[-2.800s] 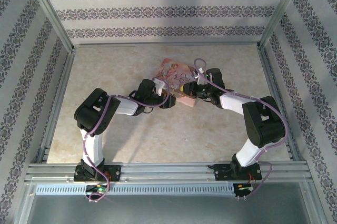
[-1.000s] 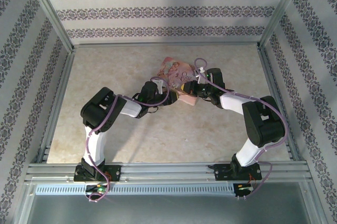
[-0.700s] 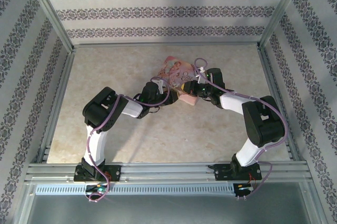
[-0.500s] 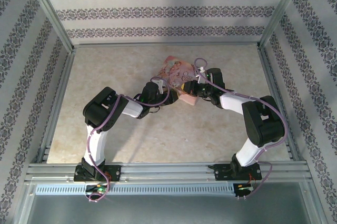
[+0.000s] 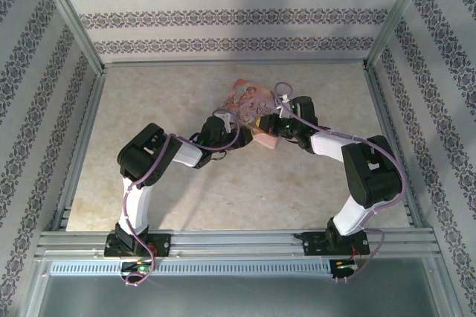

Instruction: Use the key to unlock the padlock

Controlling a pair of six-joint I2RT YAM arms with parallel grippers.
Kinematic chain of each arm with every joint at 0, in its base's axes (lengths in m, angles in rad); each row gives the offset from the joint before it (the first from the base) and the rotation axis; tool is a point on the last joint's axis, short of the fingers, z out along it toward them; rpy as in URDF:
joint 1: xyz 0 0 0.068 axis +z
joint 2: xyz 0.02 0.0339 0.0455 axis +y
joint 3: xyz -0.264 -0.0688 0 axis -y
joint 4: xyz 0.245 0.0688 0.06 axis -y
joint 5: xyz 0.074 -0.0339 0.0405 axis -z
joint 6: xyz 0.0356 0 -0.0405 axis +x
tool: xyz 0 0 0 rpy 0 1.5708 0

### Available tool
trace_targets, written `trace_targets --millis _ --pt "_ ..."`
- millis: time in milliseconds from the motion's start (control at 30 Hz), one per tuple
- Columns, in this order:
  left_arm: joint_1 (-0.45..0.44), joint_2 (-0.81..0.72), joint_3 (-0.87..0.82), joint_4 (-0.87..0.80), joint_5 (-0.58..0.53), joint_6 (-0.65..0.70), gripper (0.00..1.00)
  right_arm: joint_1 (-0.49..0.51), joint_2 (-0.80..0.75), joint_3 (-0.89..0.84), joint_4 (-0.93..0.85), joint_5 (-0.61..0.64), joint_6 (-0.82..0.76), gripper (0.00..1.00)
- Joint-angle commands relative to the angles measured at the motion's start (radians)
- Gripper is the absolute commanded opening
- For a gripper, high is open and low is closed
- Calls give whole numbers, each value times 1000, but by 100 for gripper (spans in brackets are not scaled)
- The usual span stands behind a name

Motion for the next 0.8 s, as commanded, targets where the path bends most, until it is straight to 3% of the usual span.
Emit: trace_targets --millis 0,767 --pt "-19 27 42 43 -19 -91 40 17 31 -34 -65 -9 19 0" --pt "-19 20 63 5 -61 -104 28 28 7 -24 -75 -12 26 0"
